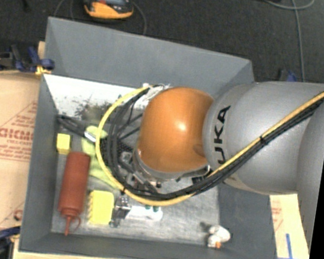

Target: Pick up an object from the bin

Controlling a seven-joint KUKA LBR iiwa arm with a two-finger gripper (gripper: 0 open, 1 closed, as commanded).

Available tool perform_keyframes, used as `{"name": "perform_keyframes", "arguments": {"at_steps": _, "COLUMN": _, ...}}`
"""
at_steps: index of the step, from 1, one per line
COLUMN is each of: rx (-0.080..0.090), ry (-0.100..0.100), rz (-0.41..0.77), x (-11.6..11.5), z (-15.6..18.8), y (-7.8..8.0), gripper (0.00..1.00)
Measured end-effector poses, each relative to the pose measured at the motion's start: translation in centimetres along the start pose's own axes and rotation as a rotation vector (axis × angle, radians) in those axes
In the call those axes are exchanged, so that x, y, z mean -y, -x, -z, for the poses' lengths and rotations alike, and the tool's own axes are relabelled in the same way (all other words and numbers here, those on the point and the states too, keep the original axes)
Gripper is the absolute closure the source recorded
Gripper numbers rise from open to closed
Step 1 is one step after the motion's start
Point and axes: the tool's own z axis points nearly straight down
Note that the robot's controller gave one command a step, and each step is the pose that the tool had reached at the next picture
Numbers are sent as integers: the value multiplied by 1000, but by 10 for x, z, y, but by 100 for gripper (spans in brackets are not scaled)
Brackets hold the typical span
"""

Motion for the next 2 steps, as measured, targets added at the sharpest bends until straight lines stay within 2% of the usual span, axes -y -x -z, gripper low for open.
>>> {"name": "perform_keyframes", "arguments": {"at_steps": 1, "rx": 8, "ry": 1, "rz": -3, "x": 1, "z": 4, "y": 2, "gripper": 0}}
{"name": "perform_keyframes", "arguments": {"at_steps": 2, "rx": 15, "ry": 3, "rz": 31, "x": -11, "z": -44, "y": -1, "gripper": 0}}
